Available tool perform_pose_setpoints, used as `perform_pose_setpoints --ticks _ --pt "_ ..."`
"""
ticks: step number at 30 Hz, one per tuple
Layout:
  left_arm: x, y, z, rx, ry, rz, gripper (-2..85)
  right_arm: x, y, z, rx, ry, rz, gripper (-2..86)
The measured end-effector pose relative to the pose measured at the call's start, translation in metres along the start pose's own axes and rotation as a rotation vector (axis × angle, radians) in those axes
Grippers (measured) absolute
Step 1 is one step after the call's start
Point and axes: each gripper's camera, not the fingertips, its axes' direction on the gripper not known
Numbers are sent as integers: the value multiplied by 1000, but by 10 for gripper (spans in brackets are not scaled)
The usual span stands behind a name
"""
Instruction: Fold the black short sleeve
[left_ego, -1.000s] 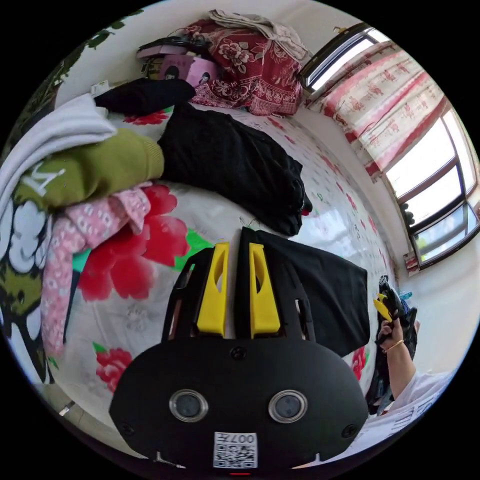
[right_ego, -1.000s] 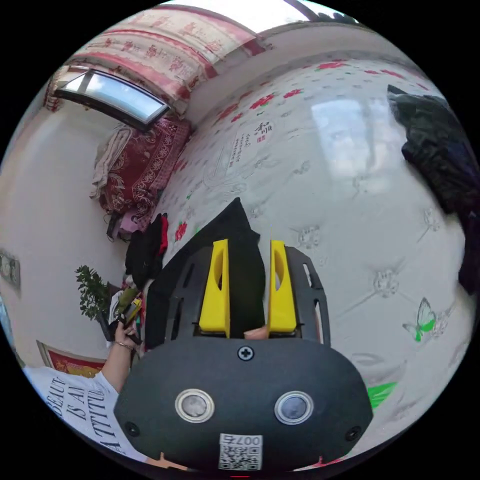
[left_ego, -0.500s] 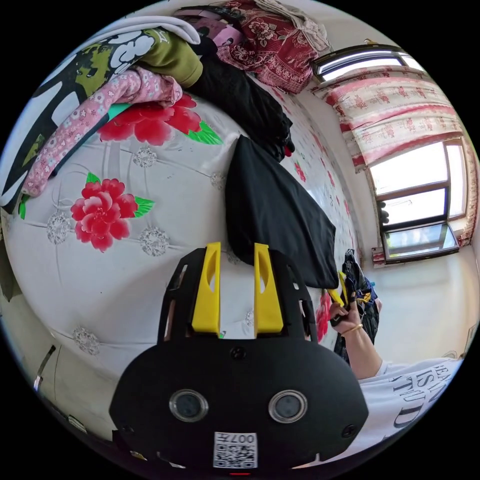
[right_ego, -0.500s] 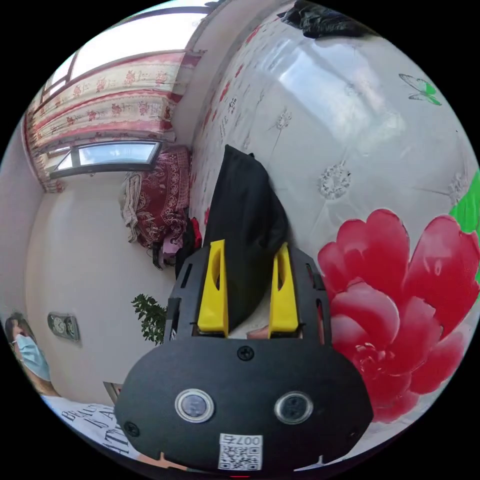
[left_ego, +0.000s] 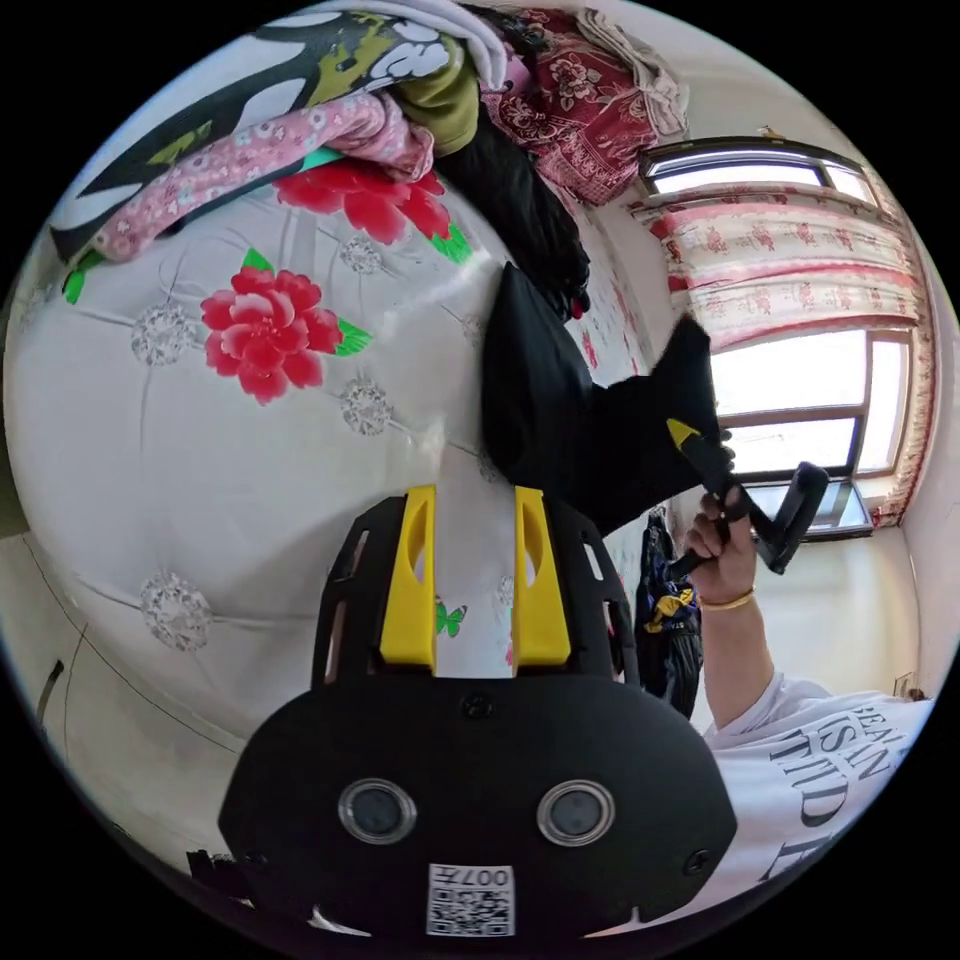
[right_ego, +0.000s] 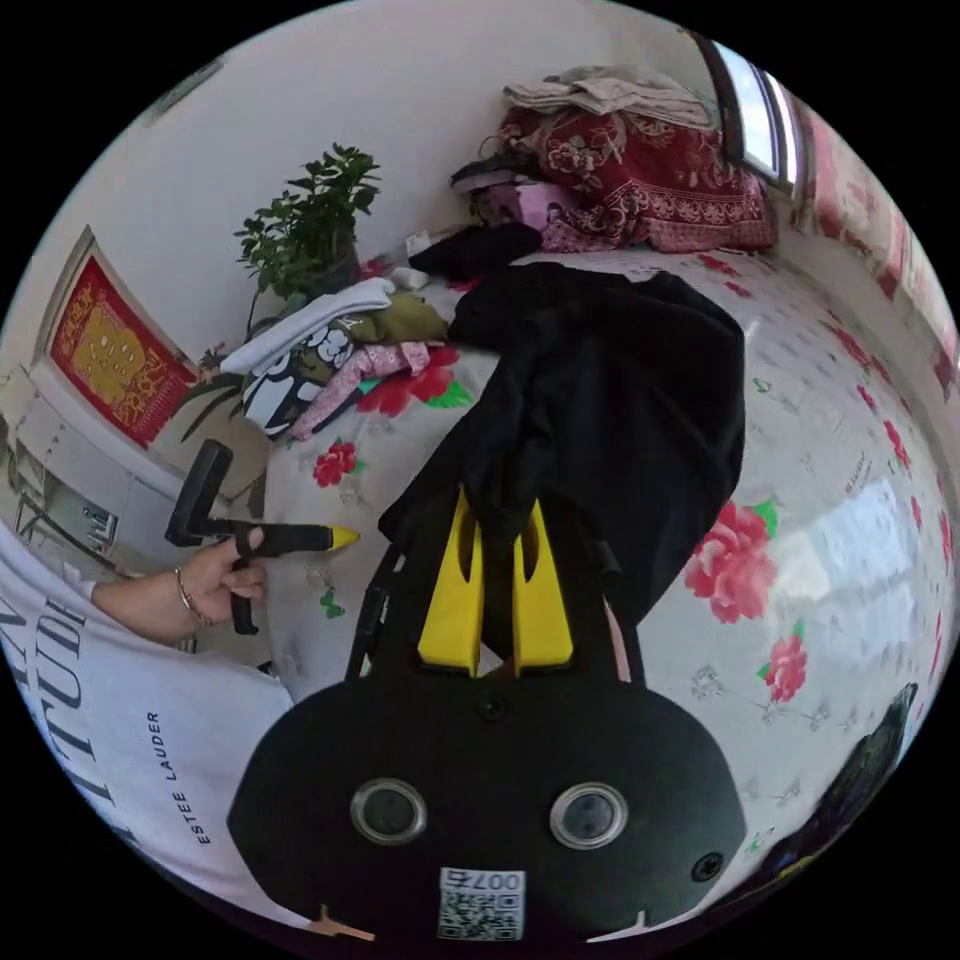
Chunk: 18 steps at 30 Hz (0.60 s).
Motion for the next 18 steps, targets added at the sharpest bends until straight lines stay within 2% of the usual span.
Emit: perform_pose_setpoints --ticks 3,6,10,12,14,16,18 --pt "-5 -1 -2 -11 74 -16 125 -28 4 41 -78 -132 -27 59" --pt "-2 -3 -2 -35 120 11 137 -4 15 39 -16 -160 119 69" --pt "9 -3 3 -67 177 68 154 79 59 29 19 -143 478 78" --pt "18 -3 7 -85 194 102 160 110 82 32 2 -188 628 81" --pt "25 -5 11 -98 184 129 159 131 107 41 48 -330 754 80" --pt "31 -8 15 -109 161 138 150 132 110 56 50 -436 774 77" --pt "34 -14 22 -121 150 139 118 125 104 65 76 -459 763 71"
